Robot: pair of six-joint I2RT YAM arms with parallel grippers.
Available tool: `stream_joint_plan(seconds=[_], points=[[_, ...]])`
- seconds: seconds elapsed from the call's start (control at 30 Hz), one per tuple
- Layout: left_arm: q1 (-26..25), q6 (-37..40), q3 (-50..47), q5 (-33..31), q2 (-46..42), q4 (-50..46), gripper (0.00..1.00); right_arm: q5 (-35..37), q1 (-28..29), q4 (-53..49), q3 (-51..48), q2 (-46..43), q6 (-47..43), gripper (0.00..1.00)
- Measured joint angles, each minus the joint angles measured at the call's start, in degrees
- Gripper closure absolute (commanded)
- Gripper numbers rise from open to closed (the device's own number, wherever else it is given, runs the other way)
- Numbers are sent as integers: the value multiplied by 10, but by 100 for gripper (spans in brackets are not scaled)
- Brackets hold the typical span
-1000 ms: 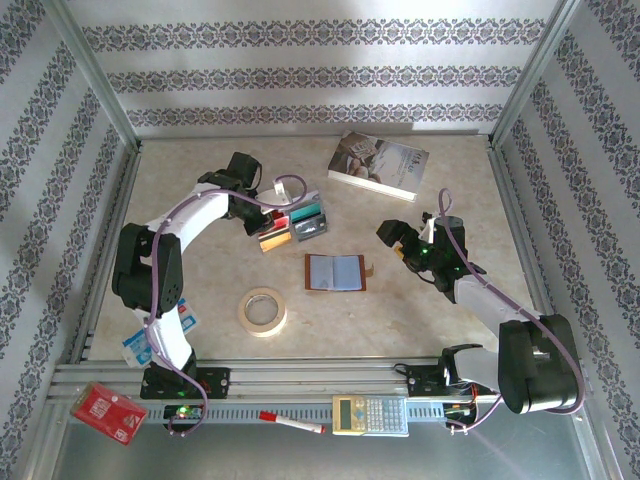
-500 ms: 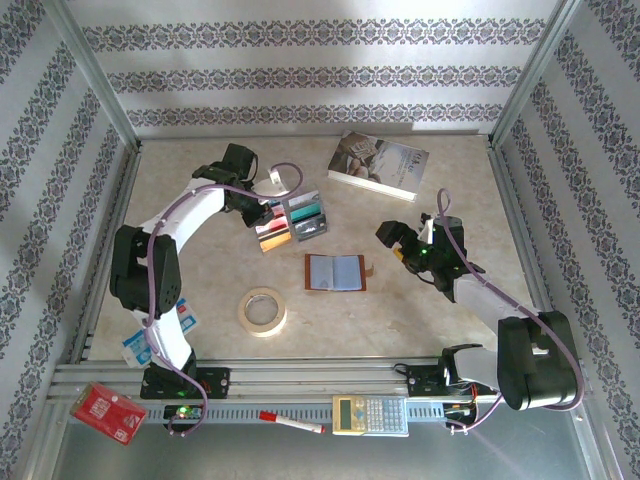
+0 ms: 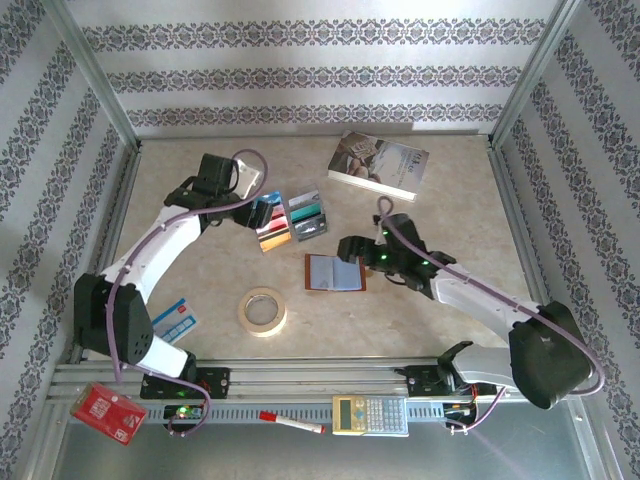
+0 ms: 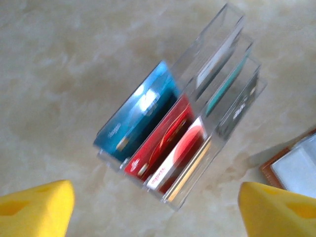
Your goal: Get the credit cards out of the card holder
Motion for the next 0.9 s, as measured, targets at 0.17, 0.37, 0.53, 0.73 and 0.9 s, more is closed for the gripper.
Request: stream_joint_plan(seconds=[0.17,0.37,0.53,0.73,0.9], points=[[11,-87,-64,-6,-36,29,0,83,71,-48,47,71,-30,9],[19,-180,-92,-14,-40,45,3,140,122,-96,104,150,-51,10],[19,-228,-92,-10,-39,47,8,168,141,-125,144,199,-54,11],[18,-271,-111,38,-60,54,9,176,139,-153,156,245,-54,11],[9,-308,-141,77,-92,64,15,169,122,-160,157,259,-53,14]])
